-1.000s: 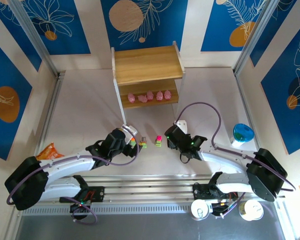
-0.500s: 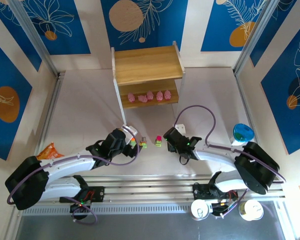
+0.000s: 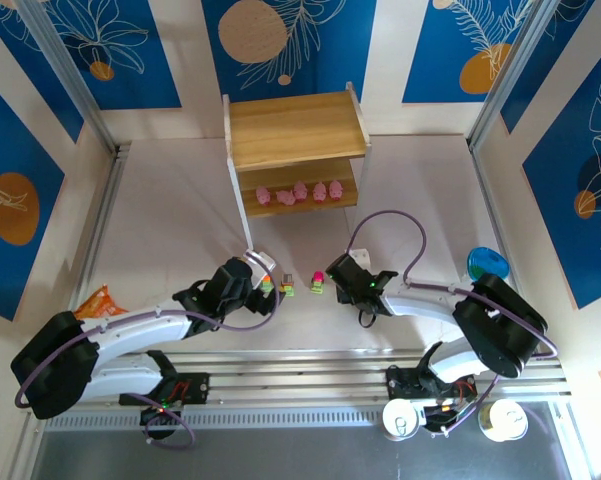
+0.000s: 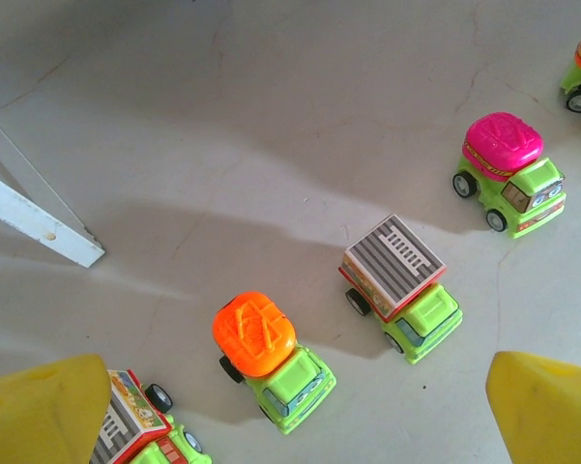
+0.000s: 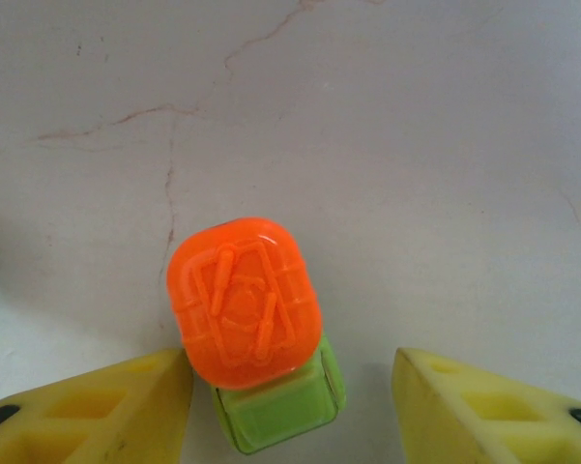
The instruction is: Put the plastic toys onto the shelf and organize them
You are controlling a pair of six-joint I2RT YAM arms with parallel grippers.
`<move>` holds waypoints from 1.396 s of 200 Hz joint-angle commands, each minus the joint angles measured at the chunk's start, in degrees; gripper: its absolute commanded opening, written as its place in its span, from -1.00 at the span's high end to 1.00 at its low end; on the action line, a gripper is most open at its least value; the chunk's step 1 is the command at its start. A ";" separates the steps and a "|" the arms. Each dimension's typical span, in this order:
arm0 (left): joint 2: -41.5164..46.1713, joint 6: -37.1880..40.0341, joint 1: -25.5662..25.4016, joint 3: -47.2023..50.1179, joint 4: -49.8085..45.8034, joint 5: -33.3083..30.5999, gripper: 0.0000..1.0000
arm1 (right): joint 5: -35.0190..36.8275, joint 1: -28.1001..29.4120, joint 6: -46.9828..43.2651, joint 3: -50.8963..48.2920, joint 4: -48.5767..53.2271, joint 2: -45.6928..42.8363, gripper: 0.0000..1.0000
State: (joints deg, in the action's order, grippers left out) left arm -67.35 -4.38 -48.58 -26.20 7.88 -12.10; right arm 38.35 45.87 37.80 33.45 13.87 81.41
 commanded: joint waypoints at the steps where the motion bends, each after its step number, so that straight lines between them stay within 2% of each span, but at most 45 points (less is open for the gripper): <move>1: -0.34 -0.40 -0.46 -1.93 -0.77 -0.38 -0.99 | -1.08 -0.26 -1.12 1.95 -0.83 1.09 -0.12; 48: -0.39 -0.44 -0.47 -2.00 -0.94 -0.59 -0.99 | -1.02 0.35 -1.67 2.30 -1.66 1.65 0.05; 119: -0.61 -0.44 -0.47 -2.05 -1.07 -0.72 -0.99 | 0.53 1.74 -1.28 2.87 -0.16 2.29 0.18; 279: -0.76 -0.37 -0.46 -2.15 -1.10 -0.67 -0.99 | 1.03 0.76 -0.87 3.81 -0.31 3.83 0.18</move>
State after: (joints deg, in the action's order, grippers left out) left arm -67.68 -4.38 -48.58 -26.94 7.64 -12.10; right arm 38.76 47.05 36.34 35.70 13.21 84.66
